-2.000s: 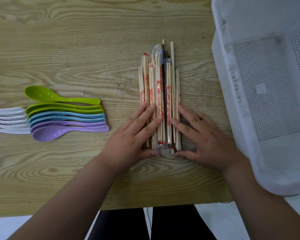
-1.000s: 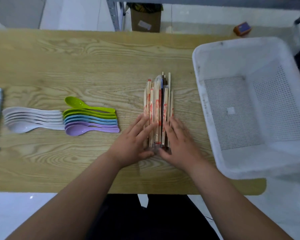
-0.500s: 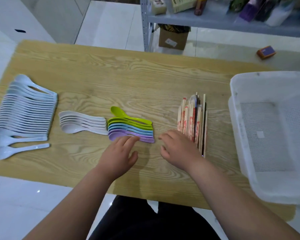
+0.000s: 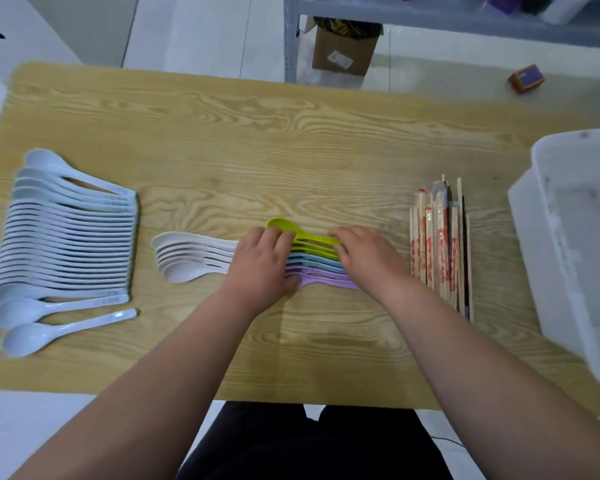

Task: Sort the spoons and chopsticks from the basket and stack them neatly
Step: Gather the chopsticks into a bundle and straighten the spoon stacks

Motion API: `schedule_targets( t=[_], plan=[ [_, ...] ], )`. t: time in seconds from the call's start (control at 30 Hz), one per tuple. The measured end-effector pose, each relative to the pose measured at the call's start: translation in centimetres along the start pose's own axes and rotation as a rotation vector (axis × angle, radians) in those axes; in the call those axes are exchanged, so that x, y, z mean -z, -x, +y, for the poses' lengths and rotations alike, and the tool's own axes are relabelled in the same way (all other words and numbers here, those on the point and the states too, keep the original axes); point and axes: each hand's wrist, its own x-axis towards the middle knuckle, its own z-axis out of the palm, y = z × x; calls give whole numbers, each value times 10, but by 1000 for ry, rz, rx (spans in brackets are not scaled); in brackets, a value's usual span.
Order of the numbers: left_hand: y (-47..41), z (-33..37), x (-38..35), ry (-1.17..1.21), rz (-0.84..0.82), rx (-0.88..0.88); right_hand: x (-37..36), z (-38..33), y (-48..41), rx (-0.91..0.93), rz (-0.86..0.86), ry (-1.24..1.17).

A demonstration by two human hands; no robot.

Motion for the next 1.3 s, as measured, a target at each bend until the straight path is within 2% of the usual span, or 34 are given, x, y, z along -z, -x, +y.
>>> schedule_targets(
  t=[0.13,0.3,0.4,0.53,0.63,0.77,0.87,1.13,1.3],
  plan=[
    [-7,-2,-2,28,61,-14,2,3,-13,-32,-79,-32],
    [-5,-4,-8,36,118,-41,-2,18,-5,-2,-23,-48],
    [-8,-2,-11,100,85,-104,-12,27,6,38,32,-78],
    [-9,5,-14,164,55,-94,-21,23,25,79,87,-69],
    [-6,9,-19,139,119,-91,-36,19,38,110,85,61],
    [-1,17,-28,164,265,-149,-57,25,46,161,245,163],
    [3,22,-34,133,323,-171,-67,29,48,192,303,200],
    [9,28,-46,50,255,-166,-71,35,47,232,313,218],
    [2,33,-46,113,246,-100,-69,42,38,233,338,255]
  ],
)
